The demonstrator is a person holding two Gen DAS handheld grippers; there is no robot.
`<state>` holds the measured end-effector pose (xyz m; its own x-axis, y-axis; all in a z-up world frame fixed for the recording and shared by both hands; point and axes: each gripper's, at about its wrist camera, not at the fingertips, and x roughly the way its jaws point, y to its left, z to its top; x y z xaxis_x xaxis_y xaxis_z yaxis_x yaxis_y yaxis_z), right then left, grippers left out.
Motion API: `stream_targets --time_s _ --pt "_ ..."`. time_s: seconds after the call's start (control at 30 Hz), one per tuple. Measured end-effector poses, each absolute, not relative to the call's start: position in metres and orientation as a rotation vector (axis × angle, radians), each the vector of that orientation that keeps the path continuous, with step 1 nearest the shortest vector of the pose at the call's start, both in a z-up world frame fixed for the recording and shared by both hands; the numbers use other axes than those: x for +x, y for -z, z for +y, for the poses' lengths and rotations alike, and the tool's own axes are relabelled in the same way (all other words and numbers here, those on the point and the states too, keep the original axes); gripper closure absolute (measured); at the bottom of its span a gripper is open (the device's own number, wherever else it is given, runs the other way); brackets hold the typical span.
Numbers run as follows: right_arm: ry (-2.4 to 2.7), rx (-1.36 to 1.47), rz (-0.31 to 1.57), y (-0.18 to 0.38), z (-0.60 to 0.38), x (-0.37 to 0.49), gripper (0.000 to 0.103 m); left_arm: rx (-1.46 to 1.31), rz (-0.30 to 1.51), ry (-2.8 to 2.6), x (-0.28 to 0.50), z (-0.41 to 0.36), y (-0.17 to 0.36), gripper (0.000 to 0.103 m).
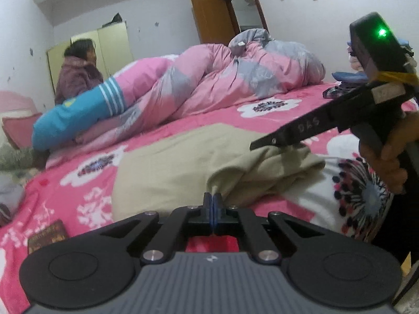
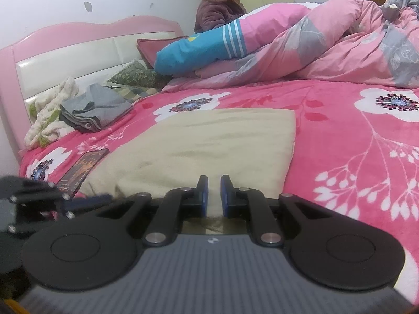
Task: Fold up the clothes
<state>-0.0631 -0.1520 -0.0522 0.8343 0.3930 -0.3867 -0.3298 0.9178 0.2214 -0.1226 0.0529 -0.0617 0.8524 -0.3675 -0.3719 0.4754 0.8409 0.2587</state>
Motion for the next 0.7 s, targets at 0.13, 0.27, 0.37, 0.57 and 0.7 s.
stream_targets --time_s 0.13,0.27,0.37,0.57,0.7 --pt "-0.383 0.135 0.445 0.050 -0.152 -0.064 0.093 0.372 0.319 0.462 -0.123 0.055 0.064 0.102" --pt "-0.413 0.149 0.418 0.042 -0.154 -0.068 0.090 0.390 0.345 0.464 -0.125 0.058 0.068 0.101" --pt "-0.442 0.118 0.385 0.032 -0.152 -0.073 0.084 0.359 0.352 0.472 -0.129 0.068 0.065 0.095" --pt "-0.476 0.143 0.367 0.024 -0.159 -0.075 0.082 0.227 0.287 0.485 -0.130 0.089 0.037 0.085" --pt "-0.548 0.125 0.383 0.022 -0.153 -0.068 0.079 0.282 0.275 0.490 -0.117 0.082 0.031 0.068"
